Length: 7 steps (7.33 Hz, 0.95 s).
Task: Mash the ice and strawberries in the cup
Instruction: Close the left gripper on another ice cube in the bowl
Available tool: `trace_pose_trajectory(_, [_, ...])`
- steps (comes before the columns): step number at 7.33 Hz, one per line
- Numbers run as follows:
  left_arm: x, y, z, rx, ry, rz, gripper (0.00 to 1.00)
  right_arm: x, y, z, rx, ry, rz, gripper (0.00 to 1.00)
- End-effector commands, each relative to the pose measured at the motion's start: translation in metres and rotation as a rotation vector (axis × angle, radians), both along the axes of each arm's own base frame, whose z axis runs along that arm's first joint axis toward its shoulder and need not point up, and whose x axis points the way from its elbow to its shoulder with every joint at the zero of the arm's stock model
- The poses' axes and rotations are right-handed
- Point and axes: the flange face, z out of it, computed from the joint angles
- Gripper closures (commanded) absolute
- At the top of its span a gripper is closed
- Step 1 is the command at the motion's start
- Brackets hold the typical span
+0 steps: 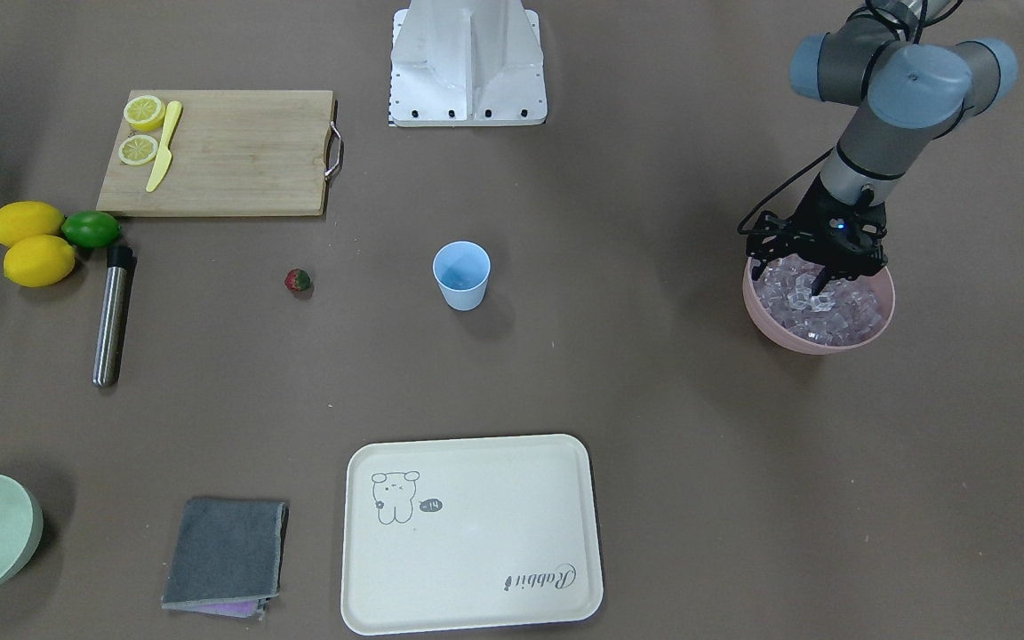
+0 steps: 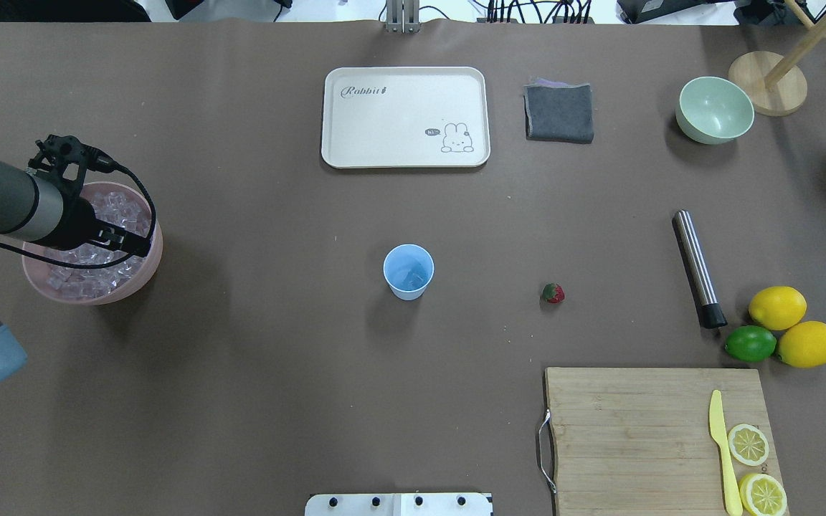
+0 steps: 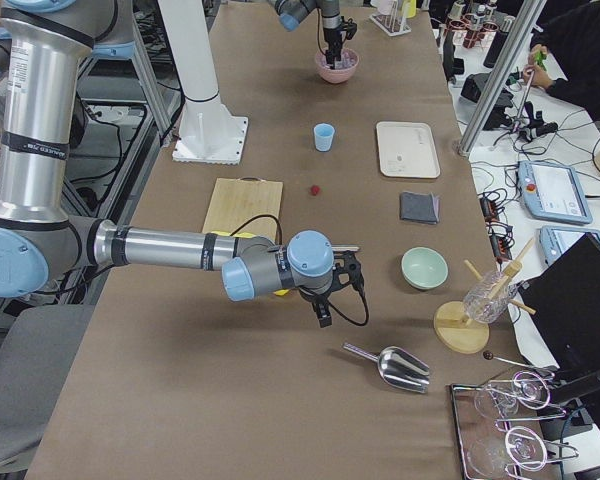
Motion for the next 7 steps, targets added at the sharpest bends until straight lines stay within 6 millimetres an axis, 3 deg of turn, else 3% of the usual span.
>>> trace_pose_trajectory(1, [-0.025,-0.011,0.009,-0.219,0.066,-0.125,0.14,0.000,-0.001,-0.001,0.001,0.000,0.001,0.00])
trace_pose_trajectory(4, [-0.021,-0.012,-0.002,-0.714,0.194,-0.541,0.13,0.000,-0.001,-0.001,0.000,0.001,0.002,0.00])
trace_pose_trajectory(7, [-0.026,-0.015,0.005,-0.856,0.225,-0.777,0.14,0.000,0.000,-0.003,0.006,-0.001,0.001,0.00])
